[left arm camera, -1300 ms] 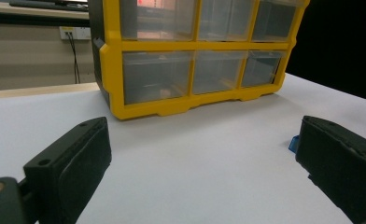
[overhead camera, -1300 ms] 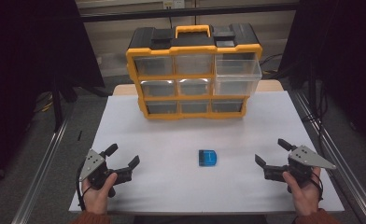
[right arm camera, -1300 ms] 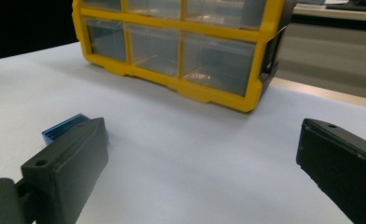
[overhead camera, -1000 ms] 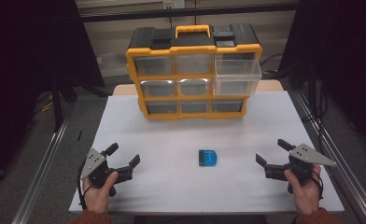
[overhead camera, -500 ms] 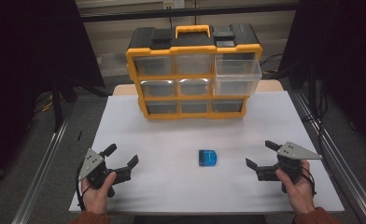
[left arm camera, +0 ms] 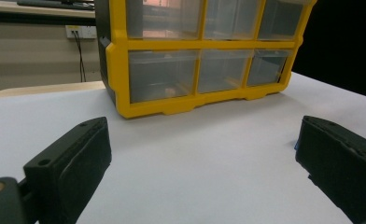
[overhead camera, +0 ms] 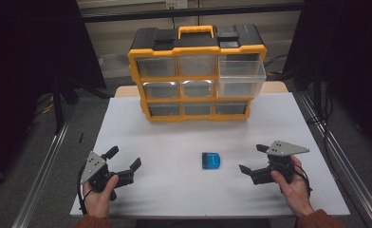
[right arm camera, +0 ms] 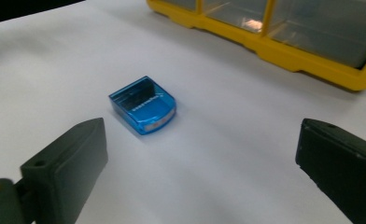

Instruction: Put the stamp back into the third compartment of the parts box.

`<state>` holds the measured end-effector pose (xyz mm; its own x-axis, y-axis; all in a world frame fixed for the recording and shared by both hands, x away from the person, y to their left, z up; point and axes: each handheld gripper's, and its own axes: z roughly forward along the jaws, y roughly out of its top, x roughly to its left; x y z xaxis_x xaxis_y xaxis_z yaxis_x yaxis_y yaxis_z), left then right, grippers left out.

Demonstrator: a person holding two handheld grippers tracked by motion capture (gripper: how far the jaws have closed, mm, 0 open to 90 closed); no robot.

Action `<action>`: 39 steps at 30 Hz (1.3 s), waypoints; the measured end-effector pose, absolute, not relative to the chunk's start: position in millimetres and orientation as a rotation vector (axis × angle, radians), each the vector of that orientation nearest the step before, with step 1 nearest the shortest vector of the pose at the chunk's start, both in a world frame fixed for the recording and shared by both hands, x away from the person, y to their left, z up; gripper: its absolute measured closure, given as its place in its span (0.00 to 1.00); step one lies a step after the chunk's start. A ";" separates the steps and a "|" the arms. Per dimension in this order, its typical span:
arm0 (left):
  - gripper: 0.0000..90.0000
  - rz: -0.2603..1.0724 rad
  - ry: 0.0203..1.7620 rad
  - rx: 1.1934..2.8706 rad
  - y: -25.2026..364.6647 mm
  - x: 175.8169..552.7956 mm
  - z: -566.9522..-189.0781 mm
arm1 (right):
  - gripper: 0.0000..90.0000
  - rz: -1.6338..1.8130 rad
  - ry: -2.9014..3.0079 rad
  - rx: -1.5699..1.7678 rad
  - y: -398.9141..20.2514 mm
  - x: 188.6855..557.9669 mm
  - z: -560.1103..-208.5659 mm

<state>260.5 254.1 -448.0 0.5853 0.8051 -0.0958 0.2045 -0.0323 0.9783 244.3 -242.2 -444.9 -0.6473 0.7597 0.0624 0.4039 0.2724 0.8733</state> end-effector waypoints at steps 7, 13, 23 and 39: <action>0.04 0.606 0.882 1.566 251.6 256.7 -447.5 | 0.03 1.318 2.228 1.034 -235.8 250.4 -443.2; 0.04 0.598 0.870 1.583 253.9 255.6 -448.2 | 0.02 1.292 2.294 1.025 -229.7 255.0 -438.2; 0.04 0.591 0.866 1.580 252.8 255.0 -447.1 | 0.03 1.333 2.486 0.992 -204.1 278.7 -435.2; 0.04 0.580 0.869 1.572 255.5 255.6 -447.8 | 0.03 1.241 2.670 0.879 -167.4 310.0 -425.2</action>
